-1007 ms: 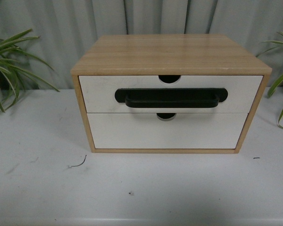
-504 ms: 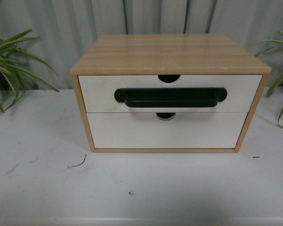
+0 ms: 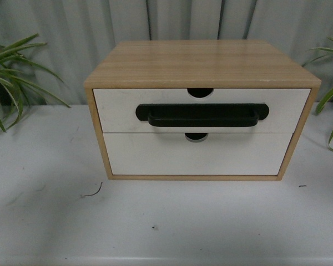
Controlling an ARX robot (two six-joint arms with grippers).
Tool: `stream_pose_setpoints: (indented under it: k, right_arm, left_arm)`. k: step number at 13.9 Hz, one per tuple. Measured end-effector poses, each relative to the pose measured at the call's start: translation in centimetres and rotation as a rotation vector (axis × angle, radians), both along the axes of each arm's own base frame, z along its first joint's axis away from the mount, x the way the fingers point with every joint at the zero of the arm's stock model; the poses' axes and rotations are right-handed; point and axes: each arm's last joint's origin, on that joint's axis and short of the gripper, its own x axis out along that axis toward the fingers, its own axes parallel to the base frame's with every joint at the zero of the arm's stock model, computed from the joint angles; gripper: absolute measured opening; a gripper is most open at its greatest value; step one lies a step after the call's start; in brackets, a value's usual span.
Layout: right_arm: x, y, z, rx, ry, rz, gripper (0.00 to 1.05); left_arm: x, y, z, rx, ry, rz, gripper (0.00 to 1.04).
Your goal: Pull drawer
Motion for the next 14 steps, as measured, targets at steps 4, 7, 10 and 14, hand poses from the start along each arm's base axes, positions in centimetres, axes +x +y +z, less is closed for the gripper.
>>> stream_pose_setpoints:
  k: [4, 7, 10, 14]
  right_arm:
    - [8.4, 3.5, 2.8, -0.342, -0.072, 0.163, 0.98]
    - [9.0, 3.8, 2.5, -0.816, -0.157, 0.416, 0.98]
    - [9.0, 2.4, 0.9, -1.305, -0.195, 0.614, 0.98]
    - [9.1, 2.7, -0.5, -1.469, -0.185, 0.805, 0.98]
  left_arm:
    - [9.3, -6.4, 2.9, 0.158, 0.050, -0.352, 0.98]
    - [11.6, -11.0, 3.8, 0.419, 0.181, -0.725, 0.98]
    - [11.6, -14.3, 4.7, 0.647, 0.295, -1.027, 0.98]
    - [11.2, -17.6, 3.8, 0.816, 0.412, -1.258, 0.98]
